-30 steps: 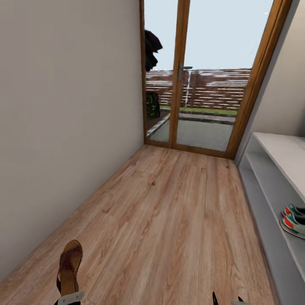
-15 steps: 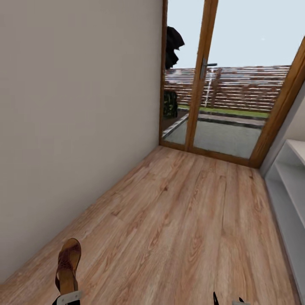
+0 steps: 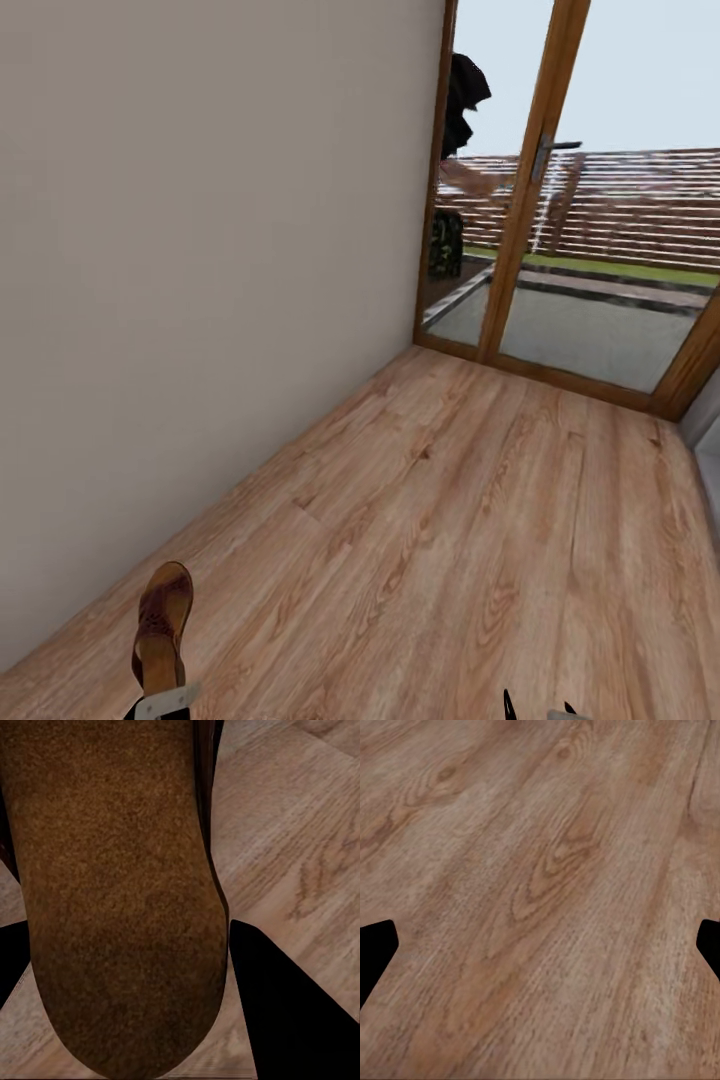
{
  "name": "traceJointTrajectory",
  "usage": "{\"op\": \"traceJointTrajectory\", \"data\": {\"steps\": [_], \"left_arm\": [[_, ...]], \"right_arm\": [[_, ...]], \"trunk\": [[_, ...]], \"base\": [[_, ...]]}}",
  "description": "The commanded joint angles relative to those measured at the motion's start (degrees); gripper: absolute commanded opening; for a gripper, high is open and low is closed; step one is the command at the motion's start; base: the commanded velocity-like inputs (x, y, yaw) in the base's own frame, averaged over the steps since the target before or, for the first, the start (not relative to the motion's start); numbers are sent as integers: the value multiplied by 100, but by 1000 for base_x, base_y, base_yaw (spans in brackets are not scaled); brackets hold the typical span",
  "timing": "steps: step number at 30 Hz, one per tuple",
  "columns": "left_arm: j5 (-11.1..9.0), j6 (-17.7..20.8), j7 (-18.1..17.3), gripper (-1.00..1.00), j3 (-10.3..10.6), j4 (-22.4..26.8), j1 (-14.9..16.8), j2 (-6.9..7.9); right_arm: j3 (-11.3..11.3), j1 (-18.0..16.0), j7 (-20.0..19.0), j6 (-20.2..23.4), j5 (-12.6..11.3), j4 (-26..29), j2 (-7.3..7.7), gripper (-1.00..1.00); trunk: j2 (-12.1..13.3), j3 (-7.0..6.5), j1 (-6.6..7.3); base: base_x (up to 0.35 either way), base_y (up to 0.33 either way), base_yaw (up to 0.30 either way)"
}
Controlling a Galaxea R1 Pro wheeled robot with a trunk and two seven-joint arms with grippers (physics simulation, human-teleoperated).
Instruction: Pick up the two gym shoes and the two sandals from the corridor floor and place them onto the hallstand (shoe rack) in the corridor, making sure they are on the rack and not on the floor. Arrange them so the two gym shoes are next to each other and the two sandals are next to each other.
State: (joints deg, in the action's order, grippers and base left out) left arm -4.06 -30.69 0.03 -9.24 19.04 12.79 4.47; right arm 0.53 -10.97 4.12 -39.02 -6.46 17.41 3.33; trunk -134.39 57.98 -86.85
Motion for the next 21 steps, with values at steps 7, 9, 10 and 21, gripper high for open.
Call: {"op": "traceJointTrajectory", "data": {"steps": [7,9,10,21], "left_arm": [[-27,-19,6,-100,16,-5,5,1],[-30,-22,7,-100,13,-5,5,1],[-31,-23,10,-100,9,-5,5,3],[-33,-25,7,-100,0,-5,5,10]], "right_arm": [[-17,-1,-8,-18,-40,-1,1,100],[-17,-1,-8,-18,-40,-1,1,100],[-18,-1,-8,-18,-40,-1,1,100],[-15,-1,-8,-18,-40,-1,1,100]], "trunk": [[-2,32,1],[-2,40,1],[-2,43,1],[-2,86,1]], "base": [[1,0,258],[0,0,258],[0,0,258],[0,0,258]]}}
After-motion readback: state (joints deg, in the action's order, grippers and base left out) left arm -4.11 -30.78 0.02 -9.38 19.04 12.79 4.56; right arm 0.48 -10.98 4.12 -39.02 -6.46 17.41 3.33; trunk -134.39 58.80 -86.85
